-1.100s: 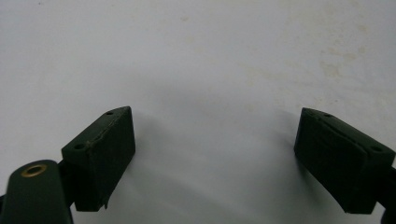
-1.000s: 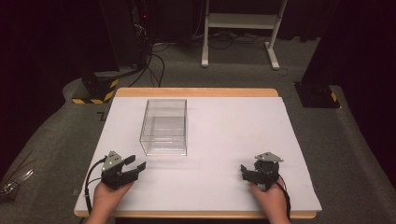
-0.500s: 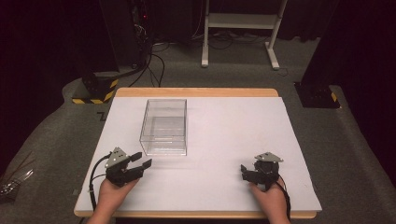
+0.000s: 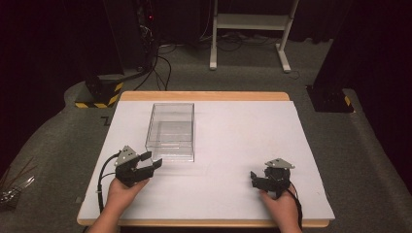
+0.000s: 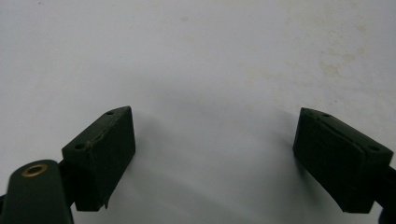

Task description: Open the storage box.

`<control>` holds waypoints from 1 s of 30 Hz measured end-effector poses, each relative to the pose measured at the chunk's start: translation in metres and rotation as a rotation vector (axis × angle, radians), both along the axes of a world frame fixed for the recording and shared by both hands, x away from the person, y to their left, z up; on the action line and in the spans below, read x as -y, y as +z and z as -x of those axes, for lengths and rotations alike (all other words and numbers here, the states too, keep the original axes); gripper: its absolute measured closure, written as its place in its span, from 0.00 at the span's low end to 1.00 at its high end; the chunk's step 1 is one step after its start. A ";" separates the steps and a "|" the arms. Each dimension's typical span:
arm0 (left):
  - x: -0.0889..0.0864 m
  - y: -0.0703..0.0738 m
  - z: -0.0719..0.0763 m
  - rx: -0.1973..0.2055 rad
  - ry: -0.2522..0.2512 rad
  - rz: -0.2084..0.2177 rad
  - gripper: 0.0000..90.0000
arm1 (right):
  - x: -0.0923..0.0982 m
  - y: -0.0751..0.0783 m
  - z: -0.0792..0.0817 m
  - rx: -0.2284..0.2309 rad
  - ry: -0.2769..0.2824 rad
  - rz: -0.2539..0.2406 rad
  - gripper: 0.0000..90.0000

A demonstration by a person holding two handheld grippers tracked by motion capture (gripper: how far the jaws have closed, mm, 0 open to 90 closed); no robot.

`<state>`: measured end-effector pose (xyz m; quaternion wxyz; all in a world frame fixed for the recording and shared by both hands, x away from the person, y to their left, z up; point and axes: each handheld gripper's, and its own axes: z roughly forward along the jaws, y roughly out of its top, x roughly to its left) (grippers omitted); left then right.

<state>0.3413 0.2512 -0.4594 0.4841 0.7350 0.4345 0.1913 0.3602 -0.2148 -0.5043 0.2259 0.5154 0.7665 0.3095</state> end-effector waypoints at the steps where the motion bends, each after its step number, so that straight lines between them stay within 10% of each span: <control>1: 0.000 0.000 0.000 0.000 0.000 0.000 0.48 | 0.000 0.000 0.000 0.000 0.000 0.000 0.15; 30: 0.008 -0.005 -0.029 -0.002 -0.035 0.072 0.55 | 0.000 0.000 0.000 0.001 0.001 0.000 0.15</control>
